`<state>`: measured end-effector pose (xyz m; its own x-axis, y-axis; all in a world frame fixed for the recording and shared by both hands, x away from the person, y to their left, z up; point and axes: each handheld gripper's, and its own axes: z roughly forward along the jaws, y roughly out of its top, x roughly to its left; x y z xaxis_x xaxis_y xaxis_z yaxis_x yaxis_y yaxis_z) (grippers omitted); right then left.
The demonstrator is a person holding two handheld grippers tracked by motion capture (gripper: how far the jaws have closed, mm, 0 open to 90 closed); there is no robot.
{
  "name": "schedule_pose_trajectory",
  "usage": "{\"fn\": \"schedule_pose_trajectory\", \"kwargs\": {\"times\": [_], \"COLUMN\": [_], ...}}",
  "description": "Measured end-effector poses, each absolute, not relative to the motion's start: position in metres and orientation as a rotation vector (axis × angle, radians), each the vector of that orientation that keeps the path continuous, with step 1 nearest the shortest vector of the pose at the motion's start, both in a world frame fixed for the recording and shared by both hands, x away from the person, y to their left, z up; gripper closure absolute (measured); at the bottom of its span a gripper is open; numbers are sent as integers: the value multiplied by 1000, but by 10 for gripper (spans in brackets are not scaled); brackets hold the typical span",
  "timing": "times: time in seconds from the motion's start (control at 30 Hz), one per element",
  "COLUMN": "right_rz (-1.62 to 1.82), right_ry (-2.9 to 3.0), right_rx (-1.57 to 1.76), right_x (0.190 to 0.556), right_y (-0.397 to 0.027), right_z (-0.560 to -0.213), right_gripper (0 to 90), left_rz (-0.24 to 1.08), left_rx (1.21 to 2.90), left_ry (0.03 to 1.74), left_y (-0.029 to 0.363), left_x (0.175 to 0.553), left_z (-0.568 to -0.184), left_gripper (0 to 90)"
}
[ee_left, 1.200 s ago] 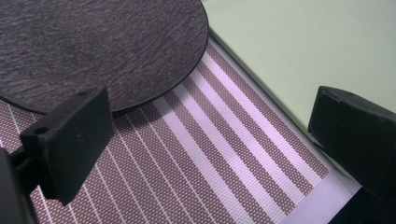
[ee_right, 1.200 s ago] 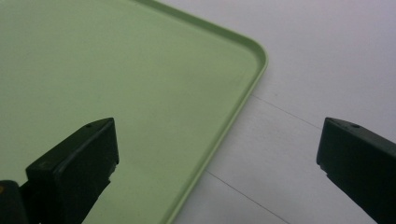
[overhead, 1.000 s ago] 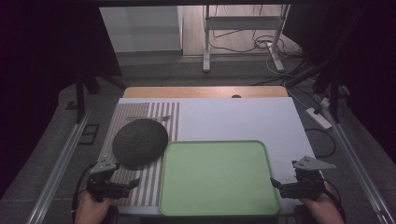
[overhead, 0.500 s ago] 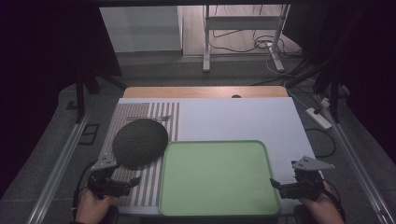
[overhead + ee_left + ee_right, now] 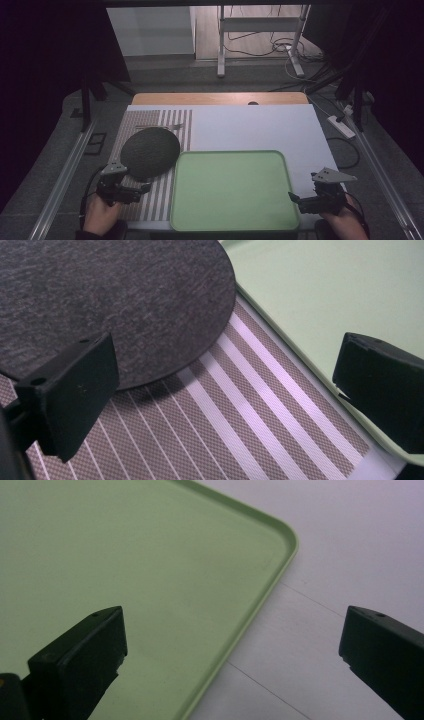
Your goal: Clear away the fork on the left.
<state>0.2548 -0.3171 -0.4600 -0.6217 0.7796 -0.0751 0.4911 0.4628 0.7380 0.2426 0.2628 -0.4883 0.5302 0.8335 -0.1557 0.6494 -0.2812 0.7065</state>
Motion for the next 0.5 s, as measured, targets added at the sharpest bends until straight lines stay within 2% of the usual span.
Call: {"fn": "schedule_pose_trajectory", "kwargs": {"times": [0.5], "right_rz": [968], "right_ry": [2316], "right_rx": [1061], "right_x": [255], "right_y": [-317], "right_z": [-460], "right_gripper": [0], "left_rz": [308], "left_rx": [2055], "left_ry": [1207], "left_y": [267], "left_x": [276], "left_z": [-493], "left_gripper": [0]}}
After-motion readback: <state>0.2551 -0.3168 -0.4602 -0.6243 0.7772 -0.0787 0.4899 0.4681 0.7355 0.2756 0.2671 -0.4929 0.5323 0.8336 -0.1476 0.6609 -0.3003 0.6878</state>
